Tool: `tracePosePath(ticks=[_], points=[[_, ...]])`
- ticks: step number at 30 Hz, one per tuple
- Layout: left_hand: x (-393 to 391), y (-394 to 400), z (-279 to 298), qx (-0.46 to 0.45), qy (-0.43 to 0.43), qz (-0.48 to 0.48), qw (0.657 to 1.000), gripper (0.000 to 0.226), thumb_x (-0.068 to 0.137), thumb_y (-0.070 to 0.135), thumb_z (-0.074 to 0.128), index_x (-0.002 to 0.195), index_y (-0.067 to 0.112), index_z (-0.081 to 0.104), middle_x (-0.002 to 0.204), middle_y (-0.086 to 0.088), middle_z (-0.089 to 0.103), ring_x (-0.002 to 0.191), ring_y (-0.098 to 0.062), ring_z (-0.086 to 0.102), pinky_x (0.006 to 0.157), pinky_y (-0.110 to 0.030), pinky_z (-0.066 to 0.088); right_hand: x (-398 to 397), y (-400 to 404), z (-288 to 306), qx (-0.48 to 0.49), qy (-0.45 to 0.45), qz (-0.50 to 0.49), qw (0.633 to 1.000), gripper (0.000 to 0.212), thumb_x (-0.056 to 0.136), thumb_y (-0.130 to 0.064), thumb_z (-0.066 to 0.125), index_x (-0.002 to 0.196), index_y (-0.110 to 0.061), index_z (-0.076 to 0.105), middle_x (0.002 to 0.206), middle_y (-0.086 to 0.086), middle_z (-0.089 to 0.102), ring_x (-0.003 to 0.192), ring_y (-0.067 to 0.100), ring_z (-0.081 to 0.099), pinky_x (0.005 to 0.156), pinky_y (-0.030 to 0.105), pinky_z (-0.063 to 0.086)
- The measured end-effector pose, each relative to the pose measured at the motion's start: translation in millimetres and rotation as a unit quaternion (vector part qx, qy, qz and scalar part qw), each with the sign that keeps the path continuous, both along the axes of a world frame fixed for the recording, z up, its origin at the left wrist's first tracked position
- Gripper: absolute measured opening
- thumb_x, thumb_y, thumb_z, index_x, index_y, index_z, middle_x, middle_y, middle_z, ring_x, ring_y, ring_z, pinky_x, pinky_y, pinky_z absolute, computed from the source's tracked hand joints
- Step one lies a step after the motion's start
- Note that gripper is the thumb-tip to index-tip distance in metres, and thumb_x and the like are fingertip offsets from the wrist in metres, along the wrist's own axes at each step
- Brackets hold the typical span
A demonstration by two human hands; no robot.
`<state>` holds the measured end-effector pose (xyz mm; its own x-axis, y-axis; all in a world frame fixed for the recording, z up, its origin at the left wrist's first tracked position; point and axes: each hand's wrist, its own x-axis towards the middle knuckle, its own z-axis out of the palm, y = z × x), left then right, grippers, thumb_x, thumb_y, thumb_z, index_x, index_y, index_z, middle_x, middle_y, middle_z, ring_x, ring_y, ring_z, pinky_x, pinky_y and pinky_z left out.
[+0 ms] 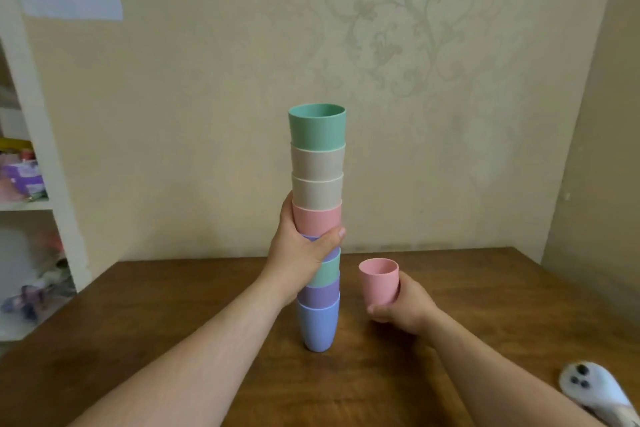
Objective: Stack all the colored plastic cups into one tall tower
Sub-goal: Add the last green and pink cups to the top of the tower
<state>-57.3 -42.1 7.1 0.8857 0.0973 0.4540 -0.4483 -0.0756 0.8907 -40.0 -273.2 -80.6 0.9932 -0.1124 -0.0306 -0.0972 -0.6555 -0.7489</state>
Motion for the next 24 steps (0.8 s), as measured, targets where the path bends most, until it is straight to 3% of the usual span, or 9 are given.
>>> tracePosePath(ticks=[5,9,11,13,17,19,21,24], points=[[-4,0,2,0.008,0.011,0.005,1.0,0.088,0.063,0.04,0.094,0.139,0.044,0.051,0.119,0.016,0.079,0.111,-0.019,0.077,0.1,-0.055,0.063,-24,-3,-28,0.092,-0.018,-0.053,0.994,0.081,0.064,-0.027,0.103,0.125,-0.041,0.051,0.114,-0.013,0.067,0.111,0.017,0.065,0.095,0.037,0.055],[-7,2,6,0.021,0.025,0.014,0.999,0.091,0.065,0.042,0.095,0.142,0.046,0.048,0.124,0.015,0.077,0.113,-0.018,0.076,0.1,-0.052,0.063,-29,1,-36,0.134,-0.039,-0.033,0.99,0.094,0.049,-0.046,0.104,0.13,-0.047,0.056,0.122,-0.014,0.071,0.119,0.02,0.065,0.104,0.046,0.058],[-10,4,10,0.037,0.034,0.004,0.999,0.092,0.071,0.038,0.096,0.145,0.045,0.043,0.125,0.015,0.075,0.113,-0.016,0.075,0.098,-0.046,0.063,-30,1,-28,0.209,-0.056,-0.019,0.976,0.12,0.05,-0.043,0.106,0.153,-0.041,0.045,0.135,-0.009,0.067,0.126,0.023,0.063,0.107,0.045,0.056],[-10,7,12,0.052,0.053,-0.002,0.997,0.088,0.078,0.031,0.096,0.146,0.038,0.04,0.126,0.013,0.072,0.112,-0.013,0.074,0.095,-0.04,0.061,-29,0,-16,0.262,-0.064,-0.01,0.963,0.133,0.064,-0.027,0.105,0.168,-0.032,0.023,0.146,-0.003,0.056,0.132,0.023,0.057,0.111,0.04,0.05],[-10,13,27,0.063,0.11,-0.008,0.992,0.075,0.057,0.035,0.096,0.124,0.025,0.064,0.116,-0.001,0.081,0.103,-0.021,0.08,0.086,-0.037,0.065,-29,2,-1,0.216,-0.076,0.003,0.974,0.113,0.073,-0.018,0.099,0.166,-0.02,0.036,0.146,0.001,0.058,0.131,0.024,0.058,0.113,0.046,0.052],[-13,18,37,0.072,0.132,-0.042,0.988,0.062,0.06,0.026,0.086,0.119,0.02,0.069,0.107,-0.001,0.084,0.096,-0.021,0.079,0.073,-0.028,0.062,-34,6,4,0.203,-0.076,-0.01,0.976,0.105,0.074,-0.019,0.099,0.163,-0.014,0.042,0.141,0.002,0.061,0.129,0.025,0.06,0.11,0.045,0.054],[-14,23,44,0.088,0.142,-0.061,0.984,0.067,0.063,0.021,0.08,0.129,0.019,0.064,0.11,-0.002,0.082,0.093,-0.019,0.077,0.069,-0.025,0.058,-37,7,15,0.224,-0.087,-0.028,0.97,0.103,0.076,-0.022,0.098,0.162,-0.013,0.042,0.147,0.006,0.06,0.13,0.028,0.06,0.106,0.044,0.054],[-15,29,48,0.08,0.157,-0.063,0.982,0.089,0.063,0.019,0.079,0.146,0.024,0.048,0.121,-0.003,0.077,0.102,-0.023,0.075,0.085,-0.04,0.061,-37,6,53,0.276,-0.132,-0.058,0.95,0.084,0.079,-0.024,0.096,0.149,-0.008,0.054,0.135,0.01,0.067,0.114,0.027,0.067,0.089,0.041,0.058]])
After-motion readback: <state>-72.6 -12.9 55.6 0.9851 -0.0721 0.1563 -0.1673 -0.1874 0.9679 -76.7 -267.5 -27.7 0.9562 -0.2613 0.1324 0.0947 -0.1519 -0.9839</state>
